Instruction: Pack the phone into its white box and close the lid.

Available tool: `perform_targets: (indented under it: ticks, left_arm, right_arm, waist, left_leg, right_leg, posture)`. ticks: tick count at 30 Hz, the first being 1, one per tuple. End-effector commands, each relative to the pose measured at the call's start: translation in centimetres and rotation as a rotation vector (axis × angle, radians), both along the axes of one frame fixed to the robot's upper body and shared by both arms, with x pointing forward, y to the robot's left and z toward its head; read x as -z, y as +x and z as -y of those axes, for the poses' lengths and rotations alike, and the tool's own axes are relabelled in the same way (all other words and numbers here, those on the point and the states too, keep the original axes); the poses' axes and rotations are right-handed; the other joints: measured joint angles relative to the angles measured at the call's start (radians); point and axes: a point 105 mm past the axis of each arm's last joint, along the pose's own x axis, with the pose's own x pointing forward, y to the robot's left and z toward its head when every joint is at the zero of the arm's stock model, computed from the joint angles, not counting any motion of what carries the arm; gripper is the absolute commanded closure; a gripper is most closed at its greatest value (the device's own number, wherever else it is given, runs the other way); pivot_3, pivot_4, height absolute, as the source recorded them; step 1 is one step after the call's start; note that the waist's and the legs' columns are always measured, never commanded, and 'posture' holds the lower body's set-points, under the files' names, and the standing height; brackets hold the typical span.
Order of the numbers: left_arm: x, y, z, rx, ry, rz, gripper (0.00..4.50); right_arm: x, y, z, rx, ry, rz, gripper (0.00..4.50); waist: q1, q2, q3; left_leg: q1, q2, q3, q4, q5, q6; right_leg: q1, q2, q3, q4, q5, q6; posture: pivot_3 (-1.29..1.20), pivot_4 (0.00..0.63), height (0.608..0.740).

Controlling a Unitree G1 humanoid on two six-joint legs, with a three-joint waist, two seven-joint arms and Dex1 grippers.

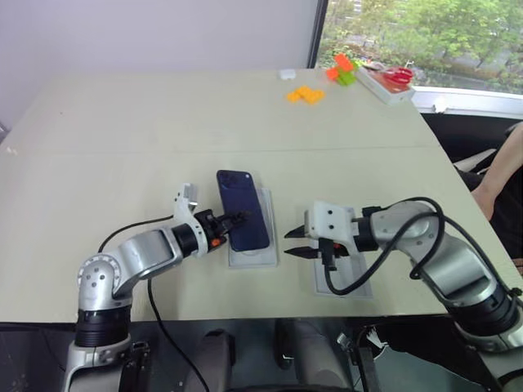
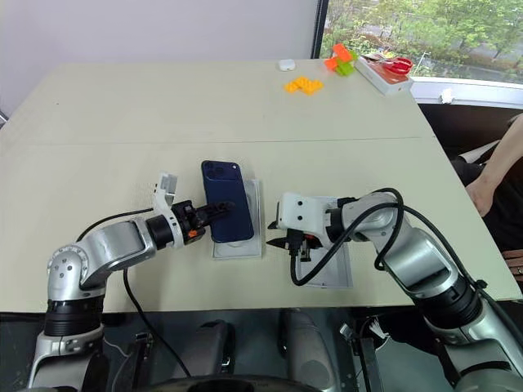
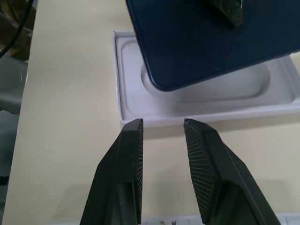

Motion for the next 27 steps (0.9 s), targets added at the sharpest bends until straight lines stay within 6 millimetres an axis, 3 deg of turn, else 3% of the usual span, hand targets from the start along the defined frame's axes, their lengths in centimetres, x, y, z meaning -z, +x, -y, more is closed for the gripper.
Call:
perform_targets:
  ticks: [1,13,27]
  left_arm:
    - [-0.6,-0.1,0.6,0.045,0.019,0.018,4.50]
    - [1.3,-0.8,0.2,0.104,0.092,-0.040,4.50]
    - [1.3,-0.8,0.9,0.140,0.072,-0.043,4.50]
  right_arm:
    - [-1.1,-0.3,-0.3,-0.012,0.022,0.047,3.09]
    - [-0.4,-0.2,-0.1,0.009,0.018,0.036,3.09]
    - [0.0,-0.3,-0.3,0.006,0.012,0.028,3.09]
  waist:
    - [0.002,0.000,0.000]
    - [0.002,0.000,0.000]
    - [0.002,0.000,0.000]
  left_leg:
    - [0.000,0.000,0.000,0.000,0.000,0.000]
    - [0.000,0.000,0.000,0.000,0.001,-0.002]
    - [0.000,0.000,0.000,0.000,0.002,-0.003]
  right_leg:
    - [0.000,0.000,0.000,0.000,0.000,0.000]
    - [0.000,-0.001,0.000,0.000,0.001,-0.001]
    - [0.000,-0.001,0.000,0.000,0.001,-0.002]
  posture:
    - [0.00,0.150,0.732]
    - [0.00,0.150,0.732]
    - [0.00,0.150,0.732]
